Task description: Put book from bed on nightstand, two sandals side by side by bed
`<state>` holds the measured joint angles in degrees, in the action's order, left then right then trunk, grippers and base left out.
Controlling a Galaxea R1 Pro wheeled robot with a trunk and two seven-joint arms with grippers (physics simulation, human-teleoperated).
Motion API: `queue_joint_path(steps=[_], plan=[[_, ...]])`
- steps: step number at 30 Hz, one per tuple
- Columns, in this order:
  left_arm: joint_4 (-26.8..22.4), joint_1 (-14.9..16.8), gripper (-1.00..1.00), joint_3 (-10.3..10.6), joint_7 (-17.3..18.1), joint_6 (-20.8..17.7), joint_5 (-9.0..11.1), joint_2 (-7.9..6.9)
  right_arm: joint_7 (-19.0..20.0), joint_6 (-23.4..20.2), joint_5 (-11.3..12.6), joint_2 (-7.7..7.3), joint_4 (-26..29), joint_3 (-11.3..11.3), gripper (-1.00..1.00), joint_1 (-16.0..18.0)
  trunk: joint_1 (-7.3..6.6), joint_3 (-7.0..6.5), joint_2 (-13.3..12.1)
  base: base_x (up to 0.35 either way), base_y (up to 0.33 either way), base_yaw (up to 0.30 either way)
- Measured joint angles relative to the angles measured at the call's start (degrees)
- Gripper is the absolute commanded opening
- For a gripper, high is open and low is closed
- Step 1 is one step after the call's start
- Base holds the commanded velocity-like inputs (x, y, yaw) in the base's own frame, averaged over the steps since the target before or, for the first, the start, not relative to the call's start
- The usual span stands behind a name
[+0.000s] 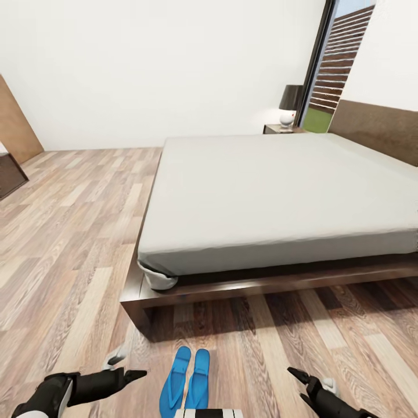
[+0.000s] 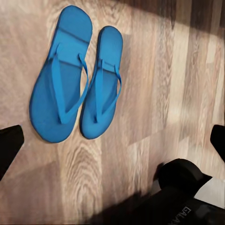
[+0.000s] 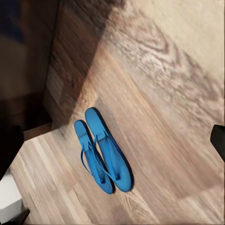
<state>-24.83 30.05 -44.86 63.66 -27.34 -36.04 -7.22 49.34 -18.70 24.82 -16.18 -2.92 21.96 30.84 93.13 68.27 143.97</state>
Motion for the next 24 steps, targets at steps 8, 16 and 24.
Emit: queue_joint_path(steps=[8, 16, 24], plan=[[5.5, -0.9, 1.00, 0.0, -7.4, 4.1, -2.0, -3.62, -5.3, 1.2, -3.4, -1.19, 0.0, -0.1, 1.00, -1.1, -0.21, -1.77, -0.1, 0.000, 0.000, 0.000], [12.1, -1.1, 1.00, 0.0, -13.0, 7.0, -2.4, -7.13, -9.0, 2.3, -7.9, -2.24, 0.0, -0.1, 1.00, -1.7, -0.41, -3.55, -0.2, 0.000, 0.000, 0.000], [13.9, -2.8, 1.00, 0.1, -22.7, 7.6, -2.5, -8.09, -16.9, 4.7, -9.3, -2.87, 0.0, -0.1, 1.00, -2.0, -0.62, -5.32, -0.3, 0.000, 0.000, 0.000]])
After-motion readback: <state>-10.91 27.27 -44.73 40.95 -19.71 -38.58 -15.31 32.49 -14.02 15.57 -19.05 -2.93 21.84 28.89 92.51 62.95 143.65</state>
